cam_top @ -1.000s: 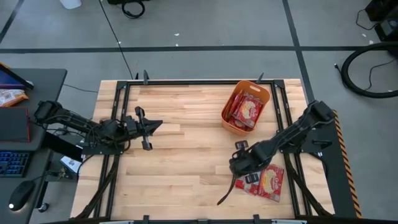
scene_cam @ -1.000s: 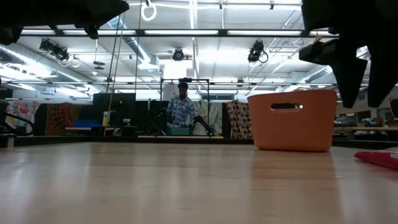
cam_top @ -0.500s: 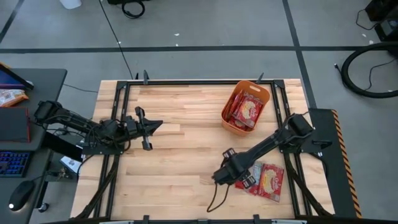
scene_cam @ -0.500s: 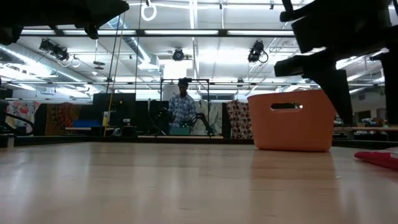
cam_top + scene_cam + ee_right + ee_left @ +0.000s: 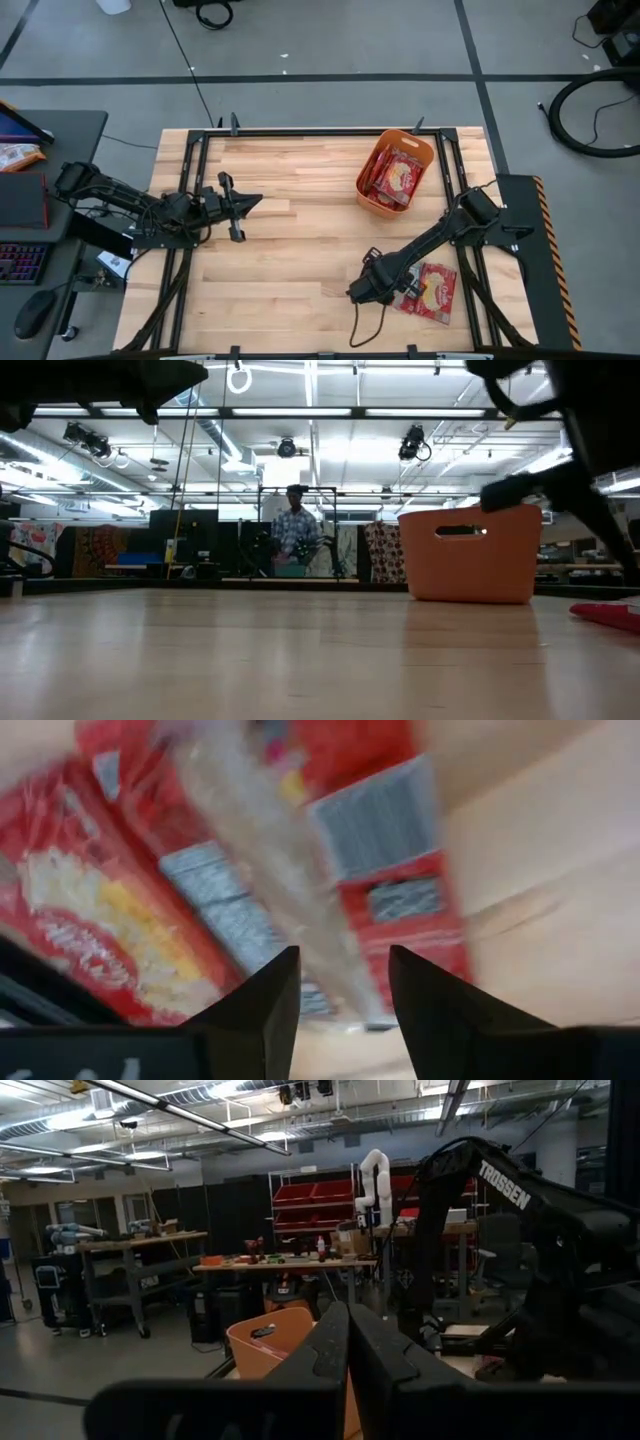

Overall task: Sort popcorn bags into baskets
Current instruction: Put the red popcorn bag into the orange bin

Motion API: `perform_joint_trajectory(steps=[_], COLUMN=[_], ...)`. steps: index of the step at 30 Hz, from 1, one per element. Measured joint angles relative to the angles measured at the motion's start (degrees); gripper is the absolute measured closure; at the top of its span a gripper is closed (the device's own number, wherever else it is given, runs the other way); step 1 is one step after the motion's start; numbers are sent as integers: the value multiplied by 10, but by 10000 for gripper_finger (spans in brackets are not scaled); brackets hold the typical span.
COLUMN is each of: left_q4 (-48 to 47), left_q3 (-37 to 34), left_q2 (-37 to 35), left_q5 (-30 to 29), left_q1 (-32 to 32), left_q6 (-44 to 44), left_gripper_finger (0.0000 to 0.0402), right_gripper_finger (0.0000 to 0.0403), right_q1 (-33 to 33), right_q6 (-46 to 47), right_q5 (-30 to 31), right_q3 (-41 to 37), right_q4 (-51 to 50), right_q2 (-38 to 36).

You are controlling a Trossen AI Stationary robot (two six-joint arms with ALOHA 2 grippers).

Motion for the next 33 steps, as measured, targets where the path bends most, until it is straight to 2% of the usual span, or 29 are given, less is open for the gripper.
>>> perform_joint_trajectory(steps=[6, 12, 16, 23, 28, 33], left_q4=[-1, 0, -1, -1, -1, -1], left_q3=[0, 0, 0, 0, 0, 0], left_q2=[0, 0, 0, 0, 0, 0], left_q5=[0, 0, 0, 0, 0, 0], left_q1=[0, 0, 0, 0, 0, 0], left_q6=[-8, -8, -8, -9, -9, -9], left_gripper_finger=[390, 390, 390, 390, 390, 390], right_gripper_finger=[246, 254, 286, 392, 391, 396], right_q1=[28, 51, 51, 46, 41, 27], right_q6=[2, -14, -9, 19, 38, 66], right_q5=[-2, 49, 52, 49, 42, 67], right_q3=[-32, -63, -73, -71, -66, -20], right_q4=[27, 75, 80, 78, 70, 1], right_q2=[0, -3, -4, -2, -1, 3])
